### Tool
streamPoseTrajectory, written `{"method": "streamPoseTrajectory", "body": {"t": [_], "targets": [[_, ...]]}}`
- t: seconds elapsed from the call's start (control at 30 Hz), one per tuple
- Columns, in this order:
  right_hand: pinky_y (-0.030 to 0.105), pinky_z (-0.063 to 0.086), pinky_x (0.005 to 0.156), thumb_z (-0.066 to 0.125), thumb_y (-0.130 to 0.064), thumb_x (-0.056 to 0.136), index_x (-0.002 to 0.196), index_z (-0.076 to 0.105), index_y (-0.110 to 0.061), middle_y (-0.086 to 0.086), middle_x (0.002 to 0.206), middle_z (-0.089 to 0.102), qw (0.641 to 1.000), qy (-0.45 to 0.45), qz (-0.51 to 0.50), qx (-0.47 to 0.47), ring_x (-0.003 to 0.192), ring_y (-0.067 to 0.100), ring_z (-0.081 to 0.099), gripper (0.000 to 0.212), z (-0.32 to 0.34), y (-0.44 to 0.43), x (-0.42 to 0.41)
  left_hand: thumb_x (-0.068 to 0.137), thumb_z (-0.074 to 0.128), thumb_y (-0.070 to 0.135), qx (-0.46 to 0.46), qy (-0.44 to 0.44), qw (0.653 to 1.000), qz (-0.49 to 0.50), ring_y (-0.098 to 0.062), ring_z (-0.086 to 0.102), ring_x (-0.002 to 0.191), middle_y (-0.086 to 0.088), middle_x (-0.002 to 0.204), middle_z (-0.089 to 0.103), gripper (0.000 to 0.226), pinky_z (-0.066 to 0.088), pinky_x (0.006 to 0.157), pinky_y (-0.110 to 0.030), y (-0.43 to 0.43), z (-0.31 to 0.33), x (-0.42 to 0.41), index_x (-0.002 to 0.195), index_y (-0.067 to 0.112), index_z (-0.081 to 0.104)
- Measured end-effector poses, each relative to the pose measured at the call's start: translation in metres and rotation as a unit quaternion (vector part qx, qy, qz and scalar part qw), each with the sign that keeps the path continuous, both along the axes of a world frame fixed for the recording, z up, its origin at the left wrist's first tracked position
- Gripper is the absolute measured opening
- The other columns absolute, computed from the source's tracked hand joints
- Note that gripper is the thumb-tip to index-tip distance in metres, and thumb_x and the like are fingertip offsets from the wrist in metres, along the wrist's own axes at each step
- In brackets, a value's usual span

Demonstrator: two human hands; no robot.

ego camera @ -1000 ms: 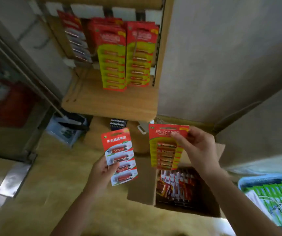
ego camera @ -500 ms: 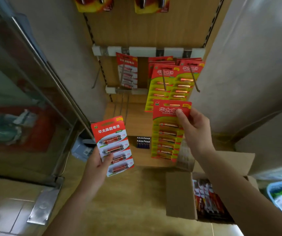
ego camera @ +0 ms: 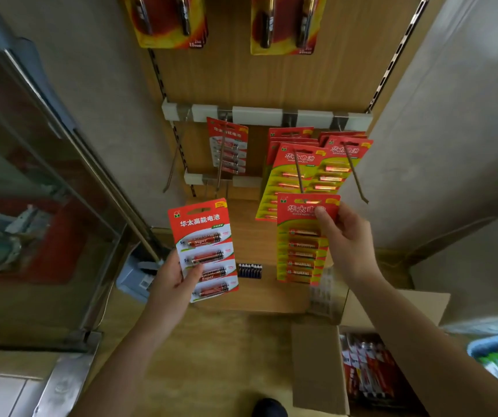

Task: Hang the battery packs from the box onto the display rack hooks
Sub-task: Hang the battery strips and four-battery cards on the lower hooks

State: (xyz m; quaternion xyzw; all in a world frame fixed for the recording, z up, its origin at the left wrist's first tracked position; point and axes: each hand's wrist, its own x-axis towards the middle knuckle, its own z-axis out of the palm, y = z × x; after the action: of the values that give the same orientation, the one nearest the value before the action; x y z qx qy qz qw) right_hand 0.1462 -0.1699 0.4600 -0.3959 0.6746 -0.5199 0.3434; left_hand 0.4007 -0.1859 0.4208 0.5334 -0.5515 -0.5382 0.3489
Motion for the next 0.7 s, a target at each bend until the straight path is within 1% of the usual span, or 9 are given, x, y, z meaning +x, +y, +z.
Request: {"method": "streamPoseTrajectory", "body": {"t": [0.07, 0.17, 0.27, 0.33, 0.43, 0.5, 0.57, 0.63, 0.7], "targets": [[0.018, 0.056, 0.067, 0.052, -0.03, 0.09, 0.107, 0.058, -0.005, 0.002, 0.1, 0.069, 1.0, -0.003, 0.002, 0.005, 0.091, 0.011, 0.068, 0.03, -0.004, -0.001, 0.0, 0.093, 0.049, 0.009, 0.006, -0.004, 1.0, -0.003, -0.003, 0.065, 0.099, 0.011, 0.109, 0.066, 0.033, 0.052, 0.083, -0.025, -0.006, 0.0, -0.001, 0.108, 0.038, 0.053], [0.026, 0.055, 0.069, 0.053, -0.03, 0.09, 0.104, 0.059, -0.004, 0.004, 0.099, 0.069, 1.0, -0.012, -0.014, 0.004, 0.09, 0.013, 0.068, 0.03, -0.01, -0.007, 0.001, 0.093, 0.048, 0.009, 0.007, -0.011, 1.0, -0.011, 0.001, 0.065, 0.096, 0.011, 0.107, 0.066, 0.032, 0.054, 0.08, -0.024, -0.016, 0.0, -0.004, 0.107, 0.037, 0.052], [0.027, 0.055, 0.069, 0.054, -0.029, 0.09, 0.099, 0.06, -0.001, 0.006, 0.096, 0.069, 0.999, -0.014, -0.029, 0.001, 0.087, 0.015, 0.068, 0.03, -0.014, -0.023, 0.001, 0.093, 0.047, 0.008, 0.008, -0.018, 1.0, -0.024, 0.0, 0.065, 0.098, 0.011, 0.106, 0.066, 0.032, 0.055, 0.078, -0.022, -0.023, -0.001, -0.005, 0.108, 0.036, 0.052], [0.027, 0.054, 0.07, 0.055, -0.029, 0.091, 0.096, 0.06, -0.004, 0.003, 0.092, 0.068, 0.999, -0.013, -0.032, 0.008, 0.085, 0.012, 0.067, 0.026, -0.013, -0.039, -0.001, 0.093, 0.047, 0.007, 0.012, -0.019, 0.999, -0.035, -0.001, 0.064, 0.1, 0.01, 0.106, 0.066, 0.033, 0.055, 0.079, -0.022, -0.026, 0.0, -0.005, 0.109, 0.036, 0.052], [0.029, 0.053, 0.075, 0.054, -0.029, 0.091, 0.097, 0.059, -0.006, -0.001, 0.092, 0.067, 0.999, -0.003, -0.037, 0.018, 0.085, 0.009, 0.066, 0.025, -0.01, -0.063, -0.006, 0.094, 0.047, 0.007, 0.014, -0.027, 0.998, -0.05, -0.004, 0.064, 0.102, 0.006, 0.108, 0.066, 0.031, 0.055, 0.086, -0.028, -0.03, 0.001, 0.0, 0.112, 0.031, 0.051], [0.034, 0.054, 0.08, 0.053, -0.029, 0.092, 0.096, 0.058, -0.005, 0.001, 0.092, 0.066, 0.999, 0.005, -0.044, 0.022, 0.085, 0.009, 0.065, 0.025, -0.009, -0.078, -0.008, 0.094, 0.048, 0.014, 0.011, -0.025, 0.998, -0.054, -0.009, 0.065, 0.103, 0.004, 0.107, 0.068, 0.025, 0.055, 0.088, -0.034, -0.032, 0.001, 0.008, 0.114, 0.029, 0.052], [0.038, 0.054, 0.083, 0.052, -0.029, 0.092, 0.095, 0.057, -0.008, 0.0, 0.092, 0.065, 0.998, 0.014, -0.05, 0.023, 0.086, 0.011, 0.064, 0.021, -0.007, -0.09, -0.007, 0.09, 0.049, 0.02, 0.011, -0.016, 0.998, -0.056, -0.013, 0.066, 0.104, 0.005, 0.108, 0.068, 0.026, 0.054, 0.088, -0.037, -0.032, 0.0, 0.017, 0.115, 0.027, 0.052], [0.042, 0.053, 0.087, 0.053, -0.029, 0.092, 0.098, 0.056, -0.011, 0.0, 0.093, 0.064, 0.998, 0.023, -0.06, 0.029, 0.09, 0.016, 0.064, 0.019, -0.006, -0.096, -0.004, 0.092, 0.049, 0.015, 0.013, -0.009, 0.998, -0.058, -0.013, 0.065, 0.104, 0.008, 0.109, 0.068, 0.025, 0.053, 0.089, -0.037, -0.032, 0.0, 0.027, 0.114, 0.027, 0.052], [0.043, 0.05, 0.094, 0.056, -0.025, 0.091, 0.11, 0.053, -0.013, 0.001, 0.104, 0.062, 0.996, 0.047, -0.078, 0.026, 0.101, 0.019, 0.06, 0.022, -0.007, -0.096, 0.0, 0.09, 0.05, 0.017, 0.01, -0.004, 0.998, -0.06, -0.014, 0.065, 0.105, 0.006, 0.111, 0.068, 0.027, 0.054, 0.089, -0.037, -0.033, 0.003, 0.037, 0.116, 0.026, 0.053]]}}
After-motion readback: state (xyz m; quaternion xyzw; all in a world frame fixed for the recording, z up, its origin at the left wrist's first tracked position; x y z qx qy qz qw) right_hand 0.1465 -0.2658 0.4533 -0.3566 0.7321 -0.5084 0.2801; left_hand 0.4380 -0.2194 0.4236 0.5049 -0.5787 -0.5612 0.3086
